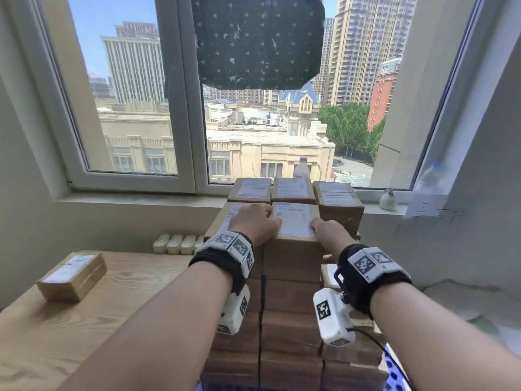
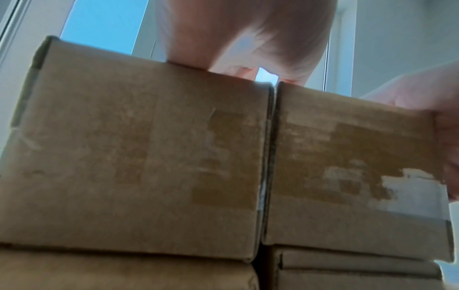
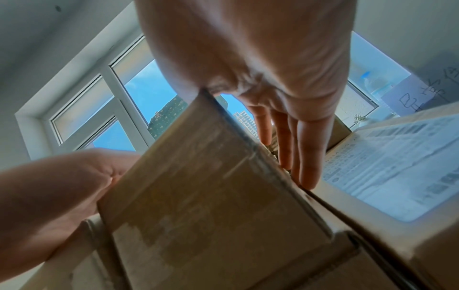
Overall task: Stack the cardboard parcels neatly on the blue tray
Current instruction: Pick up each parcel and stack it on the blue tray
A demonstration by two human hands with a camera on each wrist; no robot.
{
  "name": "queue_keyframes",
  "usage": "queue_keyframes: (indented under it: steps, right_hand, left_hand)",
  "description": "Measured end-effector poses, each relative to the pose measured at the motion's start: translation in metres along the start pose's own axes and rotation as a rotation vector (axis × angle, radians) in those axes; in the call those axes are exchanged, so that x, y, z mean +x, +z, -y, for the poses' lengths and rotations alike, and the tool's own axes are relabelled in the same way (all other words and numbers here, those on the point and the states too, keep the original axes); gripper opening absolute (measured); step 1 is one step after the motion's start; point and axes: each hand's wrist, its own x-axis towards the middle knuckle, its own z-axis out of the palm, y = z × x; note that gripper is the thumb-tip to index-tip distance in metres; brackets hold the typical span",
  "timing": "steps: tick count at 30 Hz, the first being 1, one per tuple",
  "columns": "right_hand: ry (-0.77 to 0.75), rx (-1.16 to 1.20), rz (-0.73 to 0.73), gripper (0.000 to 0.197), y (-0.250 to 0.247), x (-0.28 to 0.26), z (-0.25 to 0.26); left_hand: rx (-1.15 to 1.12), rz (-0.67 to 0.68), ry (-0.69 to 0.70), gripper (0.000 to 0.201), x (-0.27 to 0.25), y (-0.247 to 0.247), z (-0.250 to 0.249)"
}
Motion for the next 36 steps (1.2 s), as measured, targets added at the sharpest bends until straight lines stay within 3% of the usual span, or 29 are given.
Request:
queue_keyframes:
  steps: [6,14,19,23,36]
  right_hand:
    - [-0.131,-0.224,-0.106,0.052,-0.009,-0.023,0.010]
    - [-0.568,-0.495,-0.226,0.044,-0.004,-0.062,0.035]
    - [-0.783,-0.575,-0.190,0.039,0.018,-0.082,0.053]
    - [-0.835,-0.616,-0.078,0.039,0.046,-0.091,0.064]
    - [-0.871,-0.634,0.122,0.042,0.183,-0.141,0.078]
  left_hand:
    - [0.026,-0.016,-0.003,0.045,-0.004,-0.003,-0.003]
    - [0.088,-0.089,0.000,0.043,-0.017,-0.021,-0.001]
    - [0.143,-0.168,-0.045,0.042,-0.030,-0.039,0.014]
    - [0.189,-0.235,-0.095,0.041,-0.049,-0.052,0.039]
    - [0.223,-0.277,-0.253,0.047,-0.099,-0.123,0.170]
